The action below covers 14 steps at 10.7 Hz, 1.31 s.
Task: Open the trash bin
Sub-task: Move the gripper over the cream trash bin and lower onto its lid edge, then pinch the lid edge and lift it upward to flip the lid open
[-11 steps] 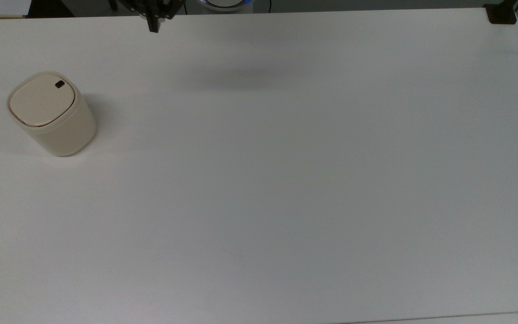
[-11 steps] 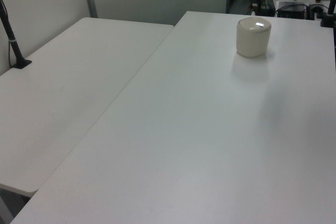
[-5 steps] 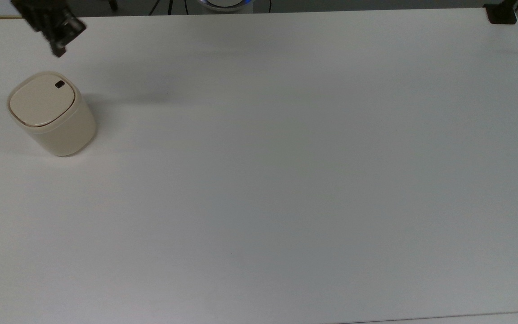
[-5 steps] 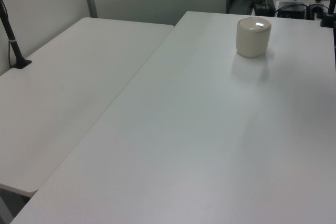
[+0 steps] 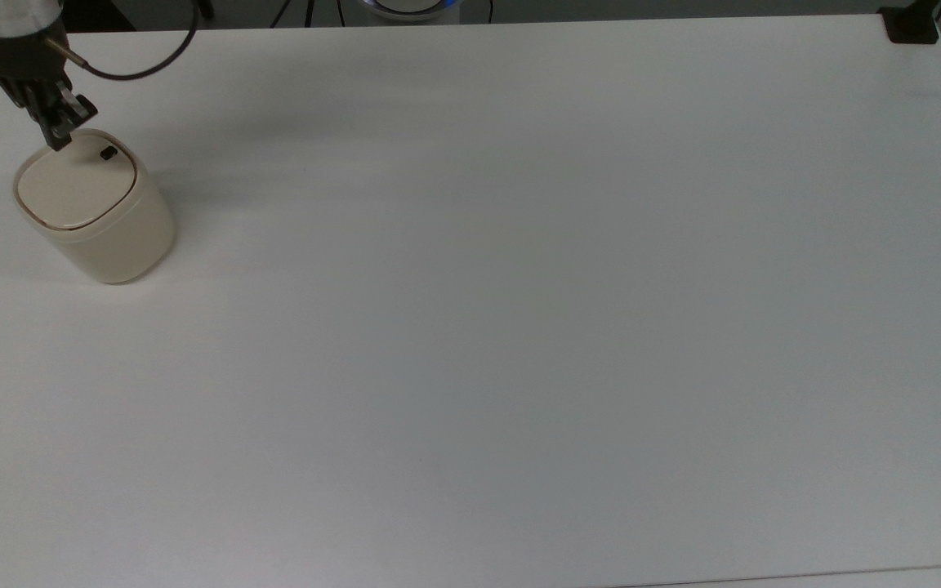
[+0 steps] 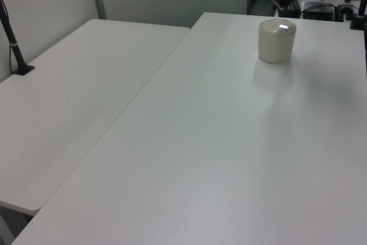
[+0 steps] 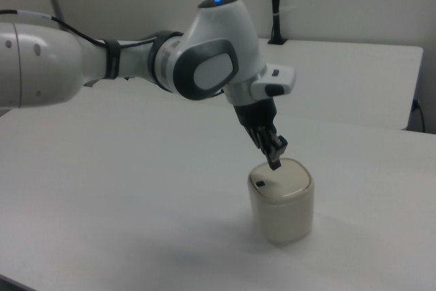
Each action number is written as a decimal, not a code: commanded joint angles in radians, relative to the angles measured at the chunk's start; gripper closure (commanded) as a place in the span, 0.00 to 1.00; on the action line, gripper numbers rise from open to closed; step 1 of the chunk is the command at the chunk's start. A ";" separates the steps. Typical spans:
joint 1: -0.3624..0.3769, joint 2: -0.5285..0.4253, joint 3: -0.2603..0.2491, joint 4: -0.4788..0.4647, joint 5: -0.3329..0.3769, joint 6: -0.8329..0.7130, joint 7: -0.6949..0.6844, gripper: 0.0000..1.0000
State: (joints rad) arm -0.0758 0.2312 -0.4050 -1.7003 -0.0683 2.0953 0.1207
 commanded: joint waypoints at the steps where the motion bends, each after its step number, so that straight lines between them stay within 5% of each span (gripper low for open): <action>1: 0.016 0.049 -0.014 -0.024 0.039 0.042 -0.050 1.00; 6: 0.017 0.063 -0.015 -0.048 0.076 0.051 -0.107 1.00; 10: 0.046 -0.110 0.030 -0.029 0.068 -0.122 -0.157 0.97; 11: 0.047 -0.130 0.097 -0.012 0.064 -0.186 -0.154 0.86; 14: 0.010 -0.182 0.311 0.024 0.064 -0.320 -0.147 0.07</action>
State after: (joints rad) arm -0.0379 0.0955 -0.2225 -1.6783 -0.0104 1.8466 -0.0164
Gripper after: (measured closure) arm 0.758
